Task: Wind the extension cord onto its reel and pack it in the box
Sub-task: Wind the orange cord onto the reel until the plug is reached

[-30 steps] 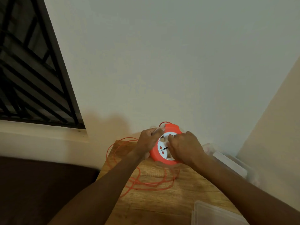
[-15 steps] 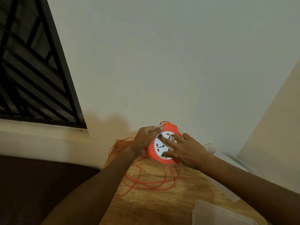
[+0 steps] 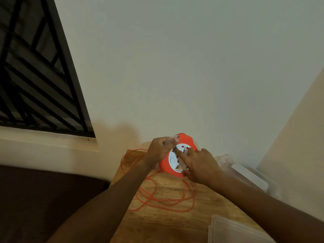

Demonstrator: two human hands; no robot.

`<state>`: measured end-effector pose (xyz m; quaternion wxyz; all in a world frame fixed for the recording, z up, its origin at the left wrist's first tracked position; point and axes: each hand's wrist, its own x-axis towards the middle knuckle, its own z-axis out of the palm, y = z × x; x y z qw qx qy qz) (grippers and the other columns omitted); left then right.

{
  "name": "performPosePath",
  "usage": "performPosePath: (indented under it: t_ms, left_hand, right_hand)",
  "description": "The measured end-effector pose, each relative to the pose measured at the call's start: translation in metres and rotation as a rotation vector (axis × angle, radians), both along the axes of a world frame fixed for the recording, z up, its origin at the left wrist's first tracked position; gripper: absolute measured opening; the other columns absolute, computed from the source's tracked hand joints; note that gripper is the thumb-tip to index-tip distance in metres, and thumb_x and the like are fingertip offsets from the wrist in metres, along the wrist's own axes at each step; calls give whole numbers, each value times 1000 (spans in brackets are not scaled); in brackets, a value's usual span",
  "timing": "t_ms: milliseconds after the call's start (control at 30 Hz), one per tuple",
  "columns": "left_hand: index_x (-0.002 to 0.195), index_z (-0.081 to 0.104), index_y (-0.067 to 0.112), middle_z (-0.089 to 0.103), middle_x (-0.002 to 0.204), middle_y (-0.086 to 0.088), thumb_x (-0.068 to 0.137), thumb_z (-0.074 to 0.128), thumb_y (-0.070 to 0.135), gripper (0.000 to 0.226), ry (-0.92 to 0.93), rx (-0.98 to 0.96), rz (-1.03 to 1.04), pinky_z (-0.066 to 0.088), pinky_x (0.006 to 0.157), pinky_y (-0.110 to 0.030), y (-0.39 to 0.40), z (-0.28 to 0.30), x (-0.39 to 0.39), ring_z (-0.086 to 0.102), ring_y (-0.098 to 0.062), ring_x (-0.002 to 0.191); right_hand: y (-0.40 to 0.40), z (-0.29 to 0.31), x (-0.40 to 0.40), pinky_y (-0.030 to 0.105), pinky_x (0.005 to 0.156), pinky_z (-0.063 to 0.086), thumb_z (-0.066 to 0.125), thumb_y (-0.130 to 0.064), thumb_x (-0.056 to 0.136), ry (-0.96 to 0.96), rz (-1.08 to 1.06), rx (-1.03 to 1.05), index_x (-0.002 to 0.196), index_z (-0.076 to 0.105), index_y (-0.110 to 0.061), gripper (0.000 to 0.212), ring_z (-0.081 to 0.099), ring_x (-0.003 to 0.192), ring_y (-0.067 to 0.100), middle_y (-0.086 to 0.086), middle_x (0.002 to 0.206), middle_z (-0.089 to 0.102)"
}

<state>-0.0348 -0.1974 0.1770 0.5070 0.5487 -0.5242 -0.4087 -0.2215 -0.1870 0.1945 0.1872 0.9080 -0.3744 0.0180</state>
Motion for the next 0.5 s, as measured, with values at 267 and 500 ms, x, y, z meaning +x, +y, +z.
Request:
performPosePath:
  t_ms: [267,500]
  left_hand:
    - [87,69,-9,68,76,-25,95,73,40,51,157,40,26,53,58,-29,0,-7,-1,63,-24,68]
    - [75,71,3,67,68,-4,93,74,44,45,163,74,65,55,53,-26,2,-16,9,63,-17,60]
  right_hand:
    - [9,-13,14,33,82,48,58,-56,83,-706,-361,461,147,33,-33,73,60,116,27,4,134,60]
    - [27,-15,17,29,72,50,68,-47,77,-654,-282,527,143,37,-25,76,66,101,19,-3,113,70]
